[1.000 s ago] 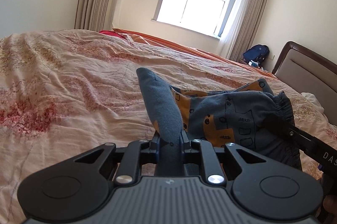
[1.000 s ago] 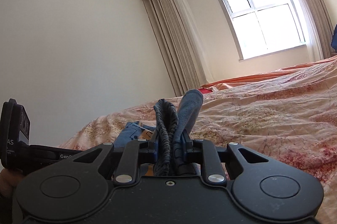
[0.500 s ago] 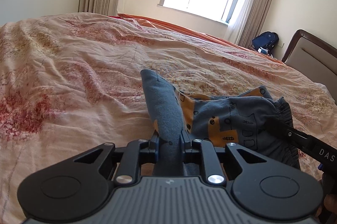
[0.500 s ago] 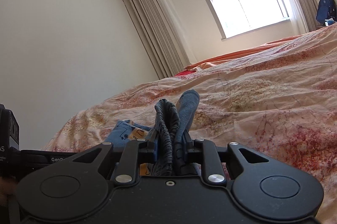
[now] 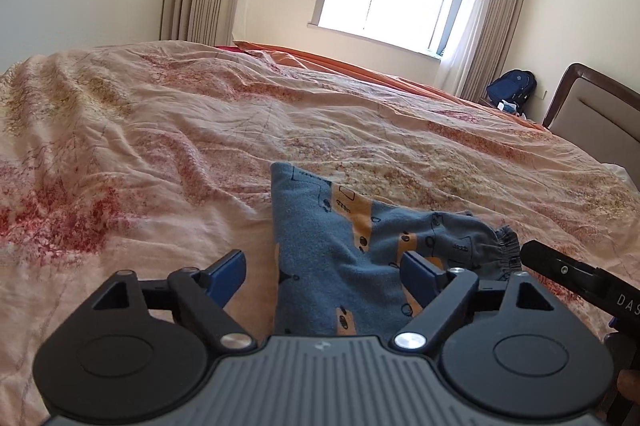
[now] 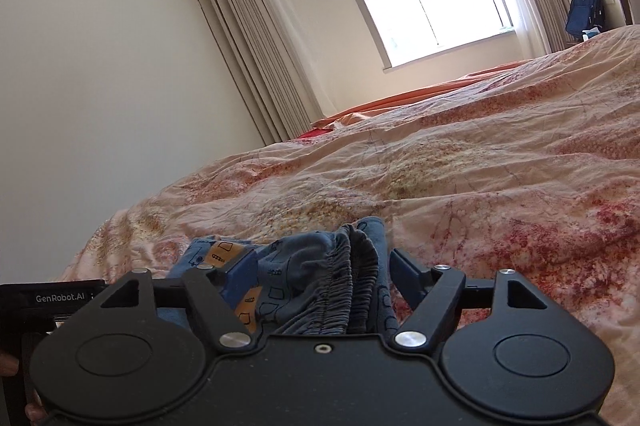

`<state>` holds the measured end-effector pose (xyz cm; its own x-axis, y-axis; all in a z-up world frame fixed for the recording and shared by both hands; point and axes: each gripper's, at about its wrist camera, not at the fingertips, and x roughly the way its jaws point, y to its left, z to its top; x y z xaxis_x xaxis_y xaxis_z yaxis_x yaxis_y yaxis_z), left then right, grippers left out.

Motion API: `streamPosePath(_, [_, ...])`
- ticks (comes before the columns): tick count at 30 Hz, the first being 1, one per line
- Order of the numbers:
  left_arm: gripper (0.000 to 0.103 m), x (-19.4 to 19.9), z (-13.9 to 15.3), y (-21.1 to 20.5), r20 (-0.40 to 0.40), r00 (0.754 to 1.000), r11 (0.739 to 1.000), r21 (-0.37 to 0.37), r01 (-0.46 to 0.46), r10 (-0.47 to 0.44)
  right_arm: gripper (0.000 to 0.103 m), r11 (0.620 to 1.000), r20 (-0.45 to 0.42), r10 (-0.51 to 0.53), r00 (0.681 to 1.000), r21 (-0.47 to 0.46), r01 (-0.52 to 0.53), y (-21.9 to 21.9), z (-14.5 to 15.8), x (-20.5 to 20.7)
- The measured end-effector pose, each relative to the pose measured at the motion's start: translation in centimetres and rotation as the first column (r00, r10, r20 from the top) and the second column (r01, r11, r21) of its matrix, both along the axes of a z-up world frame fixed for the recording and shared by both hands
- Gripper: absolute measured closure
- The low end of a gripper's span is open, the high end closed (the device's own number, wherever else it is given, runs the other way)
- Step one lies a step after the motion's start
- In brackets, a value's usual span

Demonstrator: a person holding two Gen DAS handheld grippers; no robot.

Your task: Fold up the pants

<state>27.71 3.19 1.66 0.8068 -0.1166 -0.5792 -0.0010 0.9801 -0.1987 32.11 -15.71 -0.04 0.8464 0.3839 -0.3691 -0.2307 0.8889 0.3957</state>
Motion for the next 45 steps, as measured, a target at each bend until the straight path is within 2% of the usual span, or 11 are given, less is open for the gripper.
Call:
streamPosePath(2, [0.001, -1.1, 0.6, 0.0, 0.03, 0.999, 1.0, 0.009, -0.015, 0.015, 0.013, 1.0, 0.012, -0.018, 1.0, -0.023, 0.018, -0.1, 0.5, -0.7])
streamPosePath(4, [0.001, -2.2, 1.0, -0.1, 0.061, 0.998, 0.999, 0.02, -0.025, 0.024, 0.003, 0.999, 0.033, -0.028, 0.999, -0.042, 0.03, -0.1, 0.9, -1.6])
streamPosePath(6, [0.001, -3.3, 1.5, -0.2, 0.081, 0.996, 0.999, 0.033, -0.031, 0.028, 0.001, 0.997, 0.059, -0.041, 0.997, -0.07, 0.045, 0.0, 1.5, -2.7])
streamPosePath(11, [0.0, -6.7, 2.3, -0.5, 0.14, 0.99, 0.998, 0.048, -0.034, 0.027, 0.001, 0.989, 0.123, -0.05, 0.991, -0.131, 0.066, 0.3, 2.8, -5.5])
streamPosePath(19, [0.0, -12.3, 3.0, -0.9, 0.217, 0.975, 0.995, 0.077, -0.057, 0.039, 0.001, 0.973, 0.23, -0.009, 0.973, -0.224, 0.062, 1.1, 4.5, -11.6])
streamPosePath(34, [0.0, -19.5, 1.4, -1.4, 0.246, 0.969, 0.992, 0.122, -0.042, 0.011, 0.0, 0.963, 0.273, -0.062, 0.96, -0.237, 0.13, 1.4, 4.2, -20.6])
streamPosePath(45, [0.0, -22.6, 0.0, -1.3, 0.237, 0.971, 0.99, 0.127, -0.06, 0.029, 0.0, 0.957, 0.272, -0.079, 0.959, -0.25, 0.15, 1.6, 2.6, -23.7])
